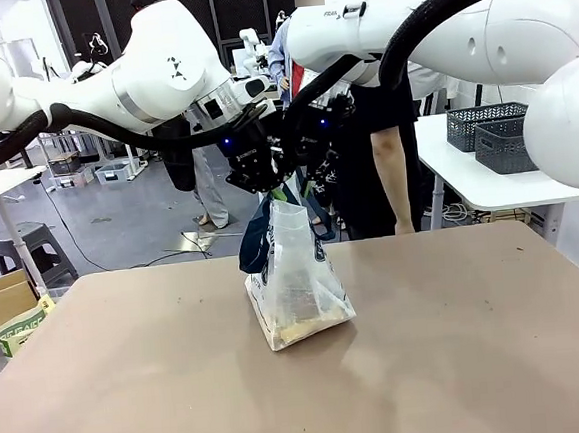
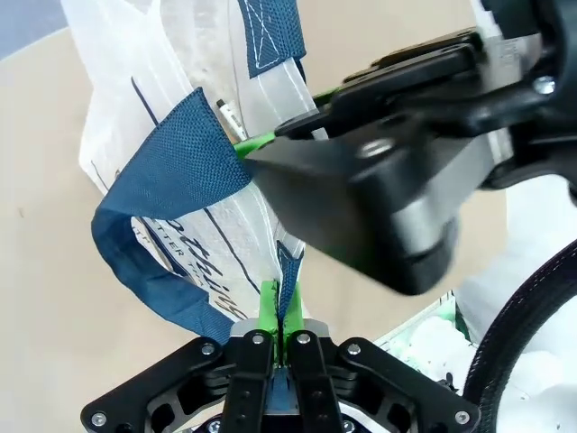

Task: Transfer purchased items from the store into the shopping bag.
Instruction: Move the Reusable shopping bag to the right side of the table.

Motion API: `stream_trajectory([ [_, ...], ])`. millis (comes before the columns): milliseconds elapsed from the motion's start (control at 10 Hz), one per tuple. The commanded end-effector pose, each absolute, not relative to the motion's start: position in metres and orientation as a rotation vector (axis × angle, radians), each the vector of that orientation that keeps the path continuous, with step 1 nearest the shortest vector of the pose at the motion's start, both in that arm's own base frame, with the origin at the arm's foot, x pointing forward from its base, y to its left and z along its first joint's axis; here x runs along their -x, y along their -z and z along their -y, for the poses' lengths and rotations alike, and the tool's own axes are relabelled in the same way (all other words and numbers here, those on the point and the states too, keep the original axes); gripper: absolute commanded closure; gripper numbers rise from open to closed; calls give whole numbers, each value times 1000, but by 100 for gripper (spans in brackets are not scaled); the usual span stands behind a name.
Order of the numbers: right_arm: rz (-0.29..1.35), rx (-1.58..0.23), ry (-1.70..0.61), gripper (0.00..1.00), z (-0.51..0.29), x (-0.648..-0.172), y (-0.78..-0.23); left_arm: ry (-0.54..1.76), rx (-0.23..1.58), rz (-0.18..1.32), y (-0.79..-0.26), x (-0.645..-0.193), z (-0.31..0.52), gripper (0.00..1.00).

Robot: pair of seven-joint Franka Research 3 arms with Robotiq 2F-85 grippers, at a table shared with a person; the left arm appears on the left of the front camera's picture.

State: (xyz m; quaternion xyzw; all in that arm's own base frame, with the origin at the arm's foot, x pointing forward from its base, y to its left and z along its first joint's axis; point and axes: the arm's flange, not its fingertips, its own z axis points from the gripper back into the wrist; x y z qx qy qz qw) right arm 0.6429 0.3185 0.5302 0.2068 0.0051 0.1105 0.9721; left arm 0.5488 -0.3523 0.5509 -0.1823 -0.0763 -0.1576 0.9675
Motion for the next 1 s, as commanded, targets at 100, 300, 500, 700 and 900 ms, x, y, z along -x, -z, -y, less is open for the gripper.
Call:
stream_trajectory([
  [100, 23, -493, -215, 0, -289, -619, -521, 315, 369, 157, -553, -548, 350, 100],
  [300, 63, -527, -222, 0, -267, -610, -525, 315, 369, 157, -553, -548, 350, 100],
  [500, 120, -602, -263, 0, -231, -602, -535, 315, 369, 157, -553, -548, 350, 100],
  [700, 184, -636, -301, 0, -199, -588, -549, 315, 369, 157, -553, -548, 350, 100],
  [900, 163, -632, -401, 0, -171, -577, -557, 315, 369, 157, -553, -548, 350, 100],
])
